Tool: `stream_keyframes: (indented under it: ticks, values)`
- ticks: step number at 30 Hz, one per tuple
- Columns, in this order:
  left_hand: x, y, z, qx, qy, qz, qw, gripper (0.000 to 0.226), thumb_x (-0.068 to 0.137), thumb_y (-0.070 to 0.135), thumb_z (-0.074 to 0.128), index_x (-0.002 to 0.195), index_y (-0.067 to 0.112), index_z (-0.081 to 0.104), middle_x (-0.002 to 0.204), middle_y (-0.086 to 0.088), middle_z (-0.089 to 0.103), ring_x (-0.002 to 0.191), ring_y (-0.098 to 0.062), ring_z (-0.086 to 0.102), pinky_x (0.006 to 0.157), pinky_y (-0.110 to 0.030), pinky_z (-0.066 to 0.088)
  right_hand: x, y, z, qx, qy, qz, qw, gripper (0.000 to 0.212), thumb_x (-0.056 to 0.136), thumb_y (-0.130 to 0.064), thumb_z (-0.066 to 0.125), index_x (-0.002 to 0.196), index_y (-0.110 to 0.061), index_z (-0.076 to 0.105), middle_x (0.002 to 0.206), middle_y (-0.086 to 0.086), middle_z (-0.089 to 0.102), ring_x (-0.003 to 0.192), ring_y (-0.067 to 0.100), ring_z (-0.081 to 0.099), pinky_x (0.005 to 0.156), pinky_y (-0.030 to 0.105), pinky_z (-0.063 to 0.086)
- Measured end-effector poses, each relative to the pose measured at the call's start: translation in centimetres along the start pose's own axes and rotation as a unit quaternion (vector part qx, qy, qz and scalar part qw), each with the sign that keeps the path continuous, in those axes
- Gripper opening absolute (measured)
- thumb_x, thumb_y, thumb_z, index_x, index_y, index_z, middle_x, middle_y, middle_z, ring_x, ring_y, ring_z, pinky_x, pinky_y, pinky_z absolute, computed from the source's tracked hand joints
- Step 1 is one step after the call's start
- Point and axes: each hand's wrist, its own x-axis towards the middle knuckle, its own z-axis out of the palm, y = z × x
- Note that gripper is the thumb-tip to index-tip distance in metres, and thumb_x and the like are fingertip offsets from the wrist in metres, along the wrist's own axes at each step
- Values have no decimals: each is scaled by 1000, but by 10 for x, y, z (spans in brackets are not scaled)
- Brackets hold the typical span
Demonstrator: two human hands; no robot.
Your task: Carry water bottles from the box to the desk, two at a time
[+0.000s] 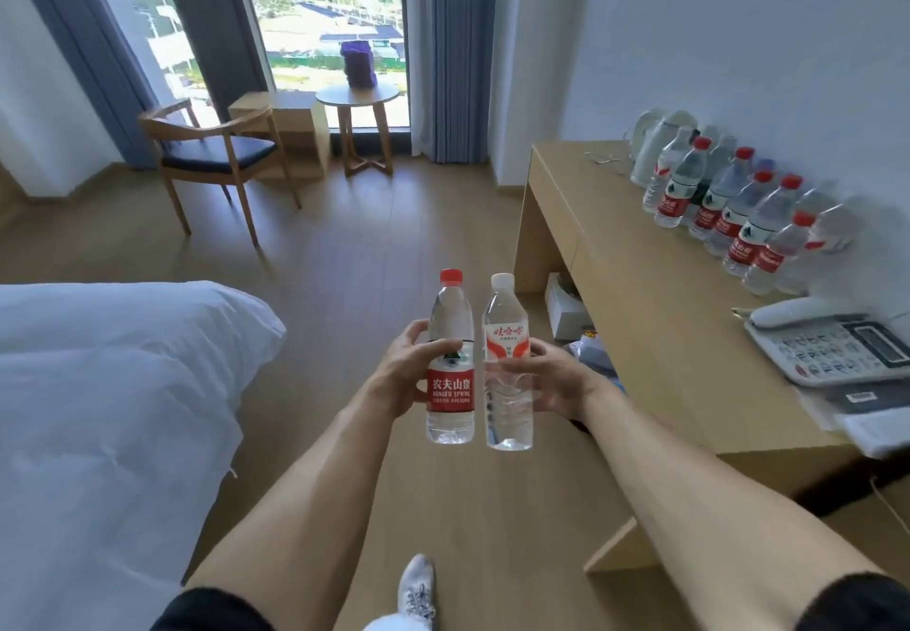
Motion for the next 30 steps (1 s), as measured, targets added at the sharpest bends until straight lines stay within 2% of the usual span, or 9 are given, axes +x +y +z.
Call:
stream_keyframes:
  ticks: [7,9,13,19,23,30]
  values:
    - [130,70,-23,34,-80,-22,996,54,83,27,80,128,31,51,115,-13,69,99,-34,72,84,-55,59,100,-66,-13,44,75,-6,996,62,76,-13,81,133,-13,57,126,14,68,118,36,63,103,65,44]
    - [162,87,-26,40,-97,-23,994,52,83,27,81,126,32,53,114,-12,70,97,-32,73,79,-52,60,121,-80,-20,60,92,-12,994,65,72,-15,83,132,-14,59,125,14,68,117,36,64,103,65,45]
    - [219,108,-24,49,-126,-31,990,49,80,28,83,122,33,56,110,-12,73,92,-31,75,80,-54,60,155,-99,-35,86,126,-18,988,73,65,-18,86,133,-16,58,127,16,66,118,38,63,102,64,46]
    - [295,133,-11,64,-154,-34,985,46,81,29,82,119,34,57,110,-13,72,94,-32,75,78,-53,61,207,-125,-68,114,147,-21,982,70,66,-17,86,131,-15,61,124,15,68,111,34,66,79,49,56]
    - [349,152,0,79,-162,-32,983,44,83,28,81,120,33,57,111,-14,71,97,-34,73,83,-56,59,251,-141,-99,131,153,-34,979,69,66,-16,86,130,-17,62,124,16,68,116,39,63,97,61,49]
    - [452,201,23,98,-161,-39,981,48,83,26,80,125,28,56,111,-15,72,97,-35,73,83,-56,59,330,-191,-157,148,146,-36,977,65,68,-14,85,128,-12,61,126,19,67,119,41,62,101,65,46]
